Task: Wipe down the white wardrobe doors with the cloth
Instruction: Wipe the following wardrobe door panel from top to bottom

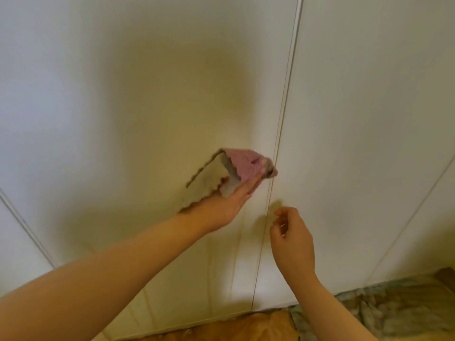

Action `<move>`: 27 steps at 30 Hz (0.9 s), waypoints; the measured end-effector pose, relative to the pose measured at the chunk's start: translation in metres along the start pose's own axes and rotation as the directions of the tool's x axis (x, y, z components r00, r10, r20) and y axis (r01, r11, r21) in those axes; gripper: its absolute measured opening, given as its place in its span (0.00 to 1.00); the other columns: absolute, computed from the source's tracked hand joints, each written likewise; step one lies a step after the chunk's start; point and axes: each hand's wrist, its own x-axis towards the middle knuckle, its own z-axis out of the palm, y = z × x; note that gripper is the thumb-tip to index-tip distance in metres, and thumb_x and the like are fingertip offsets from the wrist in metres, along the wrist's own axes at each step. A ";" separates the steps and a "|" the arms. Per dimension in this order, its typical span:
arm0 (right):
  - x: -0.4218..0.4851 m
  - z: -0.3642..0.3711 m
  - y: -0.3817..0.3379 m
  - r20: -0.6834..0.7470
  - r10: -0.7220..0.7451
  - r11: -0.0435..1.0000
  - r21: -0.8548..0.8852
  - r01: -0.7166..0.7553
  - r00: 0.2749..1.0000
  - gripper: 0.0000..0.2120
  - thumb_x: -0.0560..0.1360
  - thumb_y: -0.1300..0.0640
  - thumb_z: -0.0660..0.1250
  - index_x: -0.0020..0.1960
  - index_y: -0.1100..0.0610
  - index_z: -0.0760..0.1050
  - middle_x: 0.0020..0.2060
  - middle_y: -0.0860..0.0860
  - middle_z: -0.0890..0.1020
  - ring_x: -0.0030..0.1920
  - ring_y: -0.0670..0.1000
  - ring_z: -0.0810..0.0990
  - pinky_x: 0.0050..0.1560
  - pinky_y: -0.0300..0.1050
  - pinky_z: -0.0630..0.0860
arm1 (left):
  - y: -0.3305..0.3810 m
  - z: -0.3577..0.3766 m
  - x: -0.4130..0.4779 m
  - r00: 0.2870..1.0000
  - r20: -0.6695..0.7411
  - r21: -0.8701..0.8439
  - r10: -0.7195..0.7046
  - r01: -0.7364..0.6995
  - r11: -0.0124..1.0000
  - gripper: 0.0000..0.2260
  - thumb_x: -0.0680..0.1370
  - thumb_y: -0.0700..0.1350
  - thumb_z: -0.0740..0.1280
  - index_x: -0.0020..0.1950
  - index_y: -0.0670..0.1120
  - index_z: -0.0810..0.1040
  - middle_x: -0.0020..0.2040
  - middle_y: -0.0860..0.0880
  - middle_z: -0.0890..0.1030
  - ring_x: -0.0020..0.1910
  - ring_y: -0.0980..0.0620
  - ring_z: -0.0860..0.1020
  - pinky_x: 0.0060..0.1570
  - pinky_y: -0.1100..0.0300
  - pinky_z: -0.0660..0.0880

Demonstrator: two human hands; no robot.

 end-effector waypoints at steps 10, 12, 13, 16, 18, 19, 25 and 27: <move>-0.007 0.002 -0.006 0.035 -0.003 0.999 -0.033 0.004 0.999 0.08 0.76 0.65 0.57 0.47 0.51 0.68 0.38 0.47 0.74 0.36 0.47 0.72 0.34 0.40 0.69 | -0.043 0.030 -0.033 0.976 0.208 0.098 0.066 -0.088 0.991 0.18 0.82 0.58 0.54 0.72 0.61 0.65 0.68 0.63 0.69 0.68 0.59 0.67 0.64 0.72 0.60; -0.008 0.000 -0.007 0.023 -0.004 0.999 -0.032 0.005 1.000 0.09 0.76 0.65 0.57 0.47 0.51 0.68 0.38 0.46 0.74 0.36 0.46 0.72 0.35 0.41 0.69 | -0.029 0.031 -0.021 0.978 0.166 0.065 0.125 -0.137 0.988 0.32 0.74 0.72 0.49 0.75 0.60 0.60 0.73 0.61 0.63 0.73 0.56 0.61 0.72 0.61 0.58; -0.008 0.000 -0.006 0.014 -0.005 1.000 -0.026 0.005 1.000 0.09 0.76 0.65 0.57 0.47 0.51 0.67 0.39 0.46 0.74 0.36 0.46 0.72 0.35 0.41 0.69 | -0.024 0.029 -0.017 0.988 0.138 0.089 0.066 -0.078 0.993 0.42 0.67 0.79 0.48 0.76 0.60 0.57 0.74 0.58 0.62 0.74 0.52 0.60 0.72 0.54 0.56; -0.012 0.003 -0.004 0.025 0.003 0.999 -0.049 -0.001 1.000 0.09 0.76 0.65 0.58 0.46 0.50 0.67 0.38 0.44 0.74 0.35 0.46 0.72 0.34 0.41 0.69 | -0.030 0.030 -0.031 0.993 0.105 0.311 0.054 -0.084 0.947 0.32 0.75 0.65 0.61 0.75 0.54 0.56 0.63 0.53 0.68 0.70 0.48 0.66 0.63 0.65 0.63; -0.017 0.007 0.001 0.050 0.016 0.997 -0.073 -0.013 0.999 0.09 0.76 0.65 0.58 0.45 0.50 0.67 0.38 0.46 0.74 0.35 0.48 0.73 0.36 0.44 0.71 | -0.039 0.040 -0.045 0.997 0.061 0.234 0.044 -0.057 0.971 0.24 0.82 0.54 0.57 0.76 0.56 0.51 0.68 0.52 0.70 0.70 0.53 0.66 0.60 0.79 0.55; -0.020 0.010 0.004 0.062 0.023 0.996 -0.084 -0.018 0.998 0.09 0.76 0.64 0.58 0.45 0.50 0.67 0.38 0.47 0.75 0.36 0.49 0.73 0.36 0.45 0.72 | -0.043 0.038 -0.050 0.994 0.022 0.340 0.103 -0.105 0.934 0.25 0.83 0.55 0.50 0.77 0.54 0.45 0.71 0.53 0.66 0.71 0.55 0.65 0.64 0.79 0.46; -0.025 0.024 -0.001 0.089 0.019 0.997 -0.076 -0.012 0.996 0.10 0.76 0.64 0.57 0.48 0.49 0.66 0.38 0.40 0.72 0.38 0.43 0.72 0.35 0.38 0.68 | -0.024 0.029 -0.027 0.959 0.252 0.365 0.127 -0.216 0.906 0.25 0.82 0.59 0.47 0.78 0.54 0.50 0.77 0.53 0.55 0.71 0.46 0.62 0.71 0.57 0.56; -0.023 0.026 -0.004 0.067 0.024 0.999 -0.040 -0.022 0.997 0.10 0.76 0.65 0.57 0.48 0.49 0.67 0.39 0.41 0.73 0.38 0.43 0.72 0.35 0.37 0.67 | -0.014 0.015 -0.021 0.985 0.160 0.473 0.064 -0.133 0.871 0.30 0.80 0.63 0.52 0.78 0.52 0.51 0.74 0.47 0.63 0.70 0.42 0.65 0.68 0.51 0.60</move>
